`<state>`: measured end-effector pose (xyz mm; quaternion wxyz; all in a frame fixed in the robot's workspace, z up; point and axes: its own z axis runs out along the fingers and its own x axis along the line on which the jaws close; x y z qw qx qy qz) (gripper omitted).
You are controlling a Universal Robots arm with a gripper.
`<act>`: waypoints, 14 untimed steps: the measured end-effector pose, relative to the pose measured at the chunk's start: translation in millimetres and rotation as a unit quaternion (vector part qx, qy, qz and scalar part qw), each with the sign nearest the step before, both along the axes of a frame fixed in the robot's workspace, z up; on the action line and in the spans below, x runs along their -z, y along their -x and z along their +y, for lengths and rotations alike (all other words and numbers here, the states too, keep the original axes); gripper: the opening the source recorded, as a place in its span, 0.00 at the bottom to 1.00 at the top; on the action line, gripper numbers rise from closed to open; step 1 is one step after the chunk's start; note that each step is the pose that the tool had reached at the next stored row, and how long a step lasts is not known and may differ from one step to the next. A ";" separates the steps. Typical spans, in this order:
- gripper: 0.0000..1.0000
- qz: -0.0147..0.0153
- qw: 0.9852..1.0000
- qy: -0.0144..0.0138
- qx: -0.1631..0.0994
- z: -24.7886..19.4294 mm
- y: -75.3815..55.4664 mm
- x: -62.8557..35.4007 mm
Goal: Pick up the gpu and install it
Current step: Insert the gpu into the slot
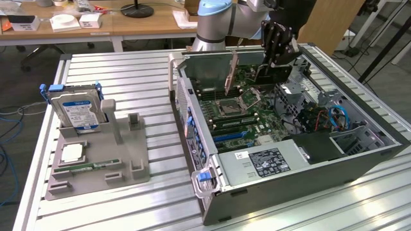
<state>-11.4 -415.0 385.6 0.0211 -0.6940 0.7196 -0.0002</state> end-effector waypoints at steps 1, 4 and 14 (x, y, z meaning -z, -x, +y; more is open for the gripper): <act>0.26 0.000 1.000 0.000 0.000 0.0 0.0 0.2; 0.26 0.000 1.000 0.000 0.000 0.0 0.1 1.0; 0.26 0.000 1.000 0.000 0.000 0.0 0.2 3.4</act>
